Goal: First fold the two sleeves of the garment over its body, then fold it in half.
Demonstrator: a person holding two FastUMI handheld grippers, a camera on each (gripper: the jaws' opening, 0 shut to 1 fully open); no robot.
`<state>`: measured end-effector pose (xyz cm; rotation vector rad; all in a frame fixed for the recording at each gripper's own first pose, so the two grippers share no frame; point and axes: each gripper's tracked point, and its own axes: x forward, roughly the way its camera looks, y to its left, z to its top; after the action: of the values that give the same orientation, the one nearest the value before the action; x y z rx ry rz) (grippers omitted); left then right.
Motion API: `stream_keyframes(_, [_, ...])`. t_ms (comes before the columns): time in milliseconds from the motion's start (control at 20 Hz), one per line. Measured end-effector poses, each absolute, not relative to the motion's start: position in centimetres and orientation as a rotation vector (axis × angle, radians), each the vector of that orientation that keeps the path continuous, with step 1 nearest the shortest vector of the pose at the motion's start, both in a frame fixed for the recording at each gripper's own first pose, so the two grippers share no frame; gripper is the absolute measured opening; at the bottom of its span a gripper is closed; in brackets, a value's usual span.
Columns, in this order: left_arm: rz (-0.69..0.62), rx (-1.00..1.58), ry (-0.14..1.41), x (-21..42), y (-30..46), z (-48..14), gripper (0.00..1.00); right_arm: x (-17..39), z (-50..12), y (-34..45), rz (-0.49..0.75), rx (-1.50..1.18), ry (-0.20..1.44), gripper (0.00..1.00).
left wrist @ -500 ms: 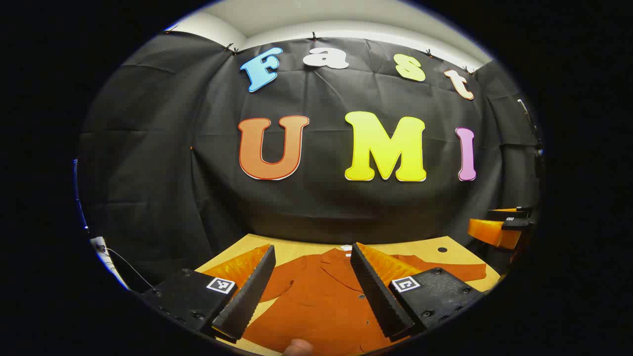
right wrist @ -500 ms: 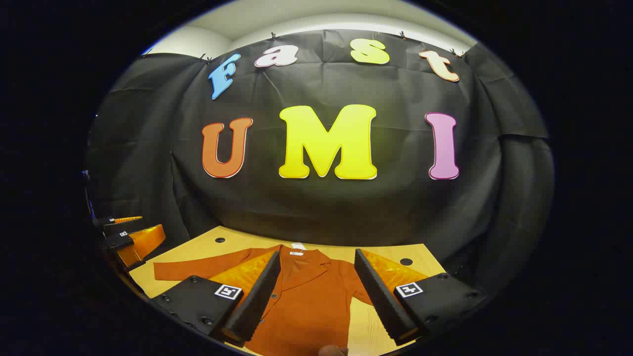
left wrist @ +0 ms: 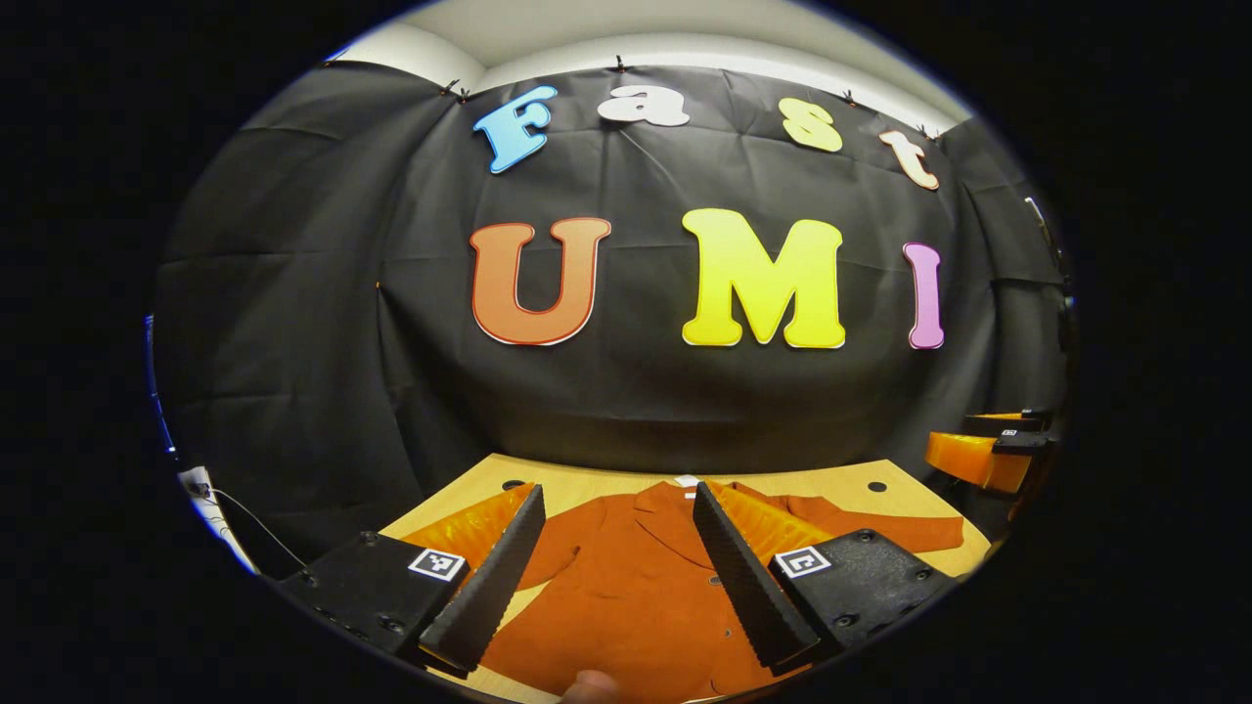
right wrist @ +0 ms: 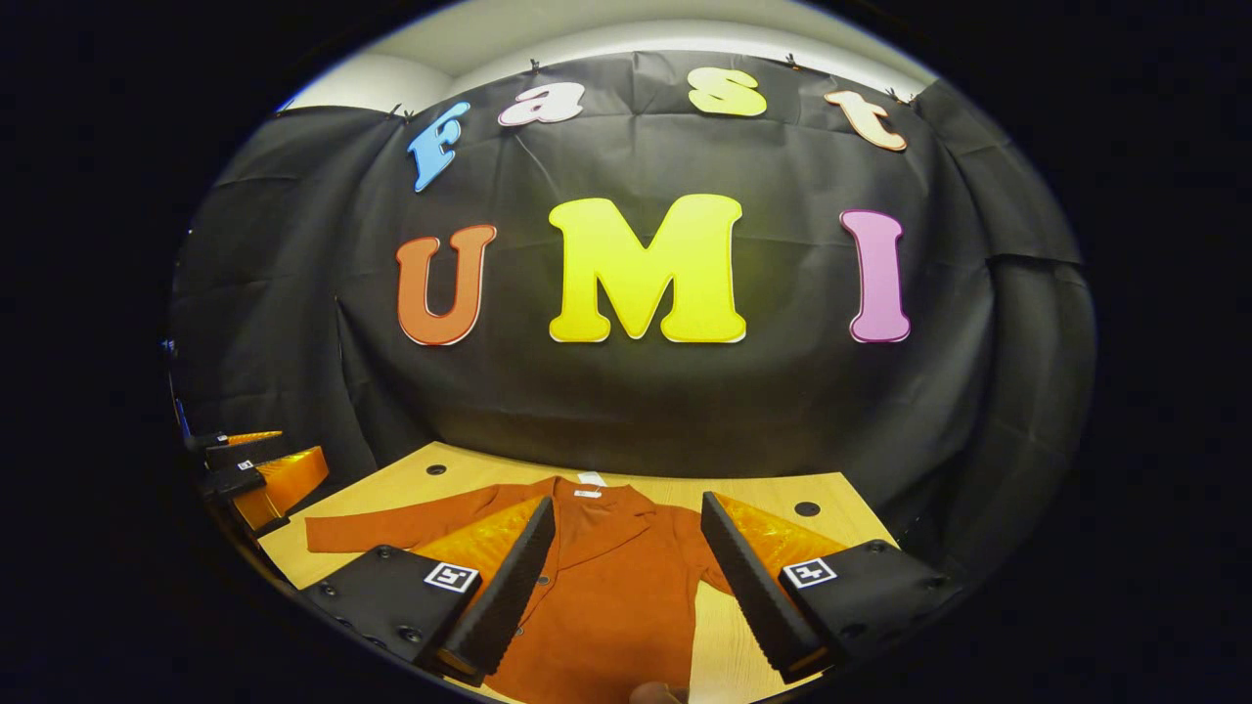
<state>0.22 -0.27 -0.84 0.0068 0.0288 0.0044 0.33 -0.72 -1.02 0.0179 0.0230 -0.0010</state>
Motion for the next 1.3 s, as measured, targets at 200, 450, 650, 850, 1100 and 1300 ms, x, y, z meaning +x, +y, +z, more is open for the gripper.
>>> stream_keyframes(200, [0.003, 0.008, 0.035, 0.2, -0.4, -1.2, 0.99, 0.5, -1.3, -1.3, -0.016, 0.027, 0.026, 0.96])
stream_keyframes(450, [-0.006, 0.006, 0.047, 0.3, -0.8, -1.5, 0.99, 0.3, -1.9, -2.0, -0.026, 0.028, 0.042, 0.96])
stream_keyframes(650, [-0.029, 0.012, 0.068, 0.4, -2.0, -1.9, 0.99, 0.2, -2.1, -2.7, -0.038, 0.052, 0.034, 0.96])
stream_keyframes(850, [-0.044, 0.027, 0.079, 0.7, -3.0, -2.1, 0.99, -0.2, -3.3, -3.7, -0.051, 0.071, 0.048, 0.96])
stream_keyframes(1100, [-0.056, 0.032, 0.129, 0.9, -4.4, -3.7, 0.99, 0.5, -6.1, -8.2, -0.134, 0.115, 0.094, 0.96])
stream_keyframes(1300, [-0.062, 0.041, 0.176, 1.1, -6.0, -5.0, 0.99, 1.8, -10.8, -15.4, -0.277, 0.155, 0.181, 0.96])
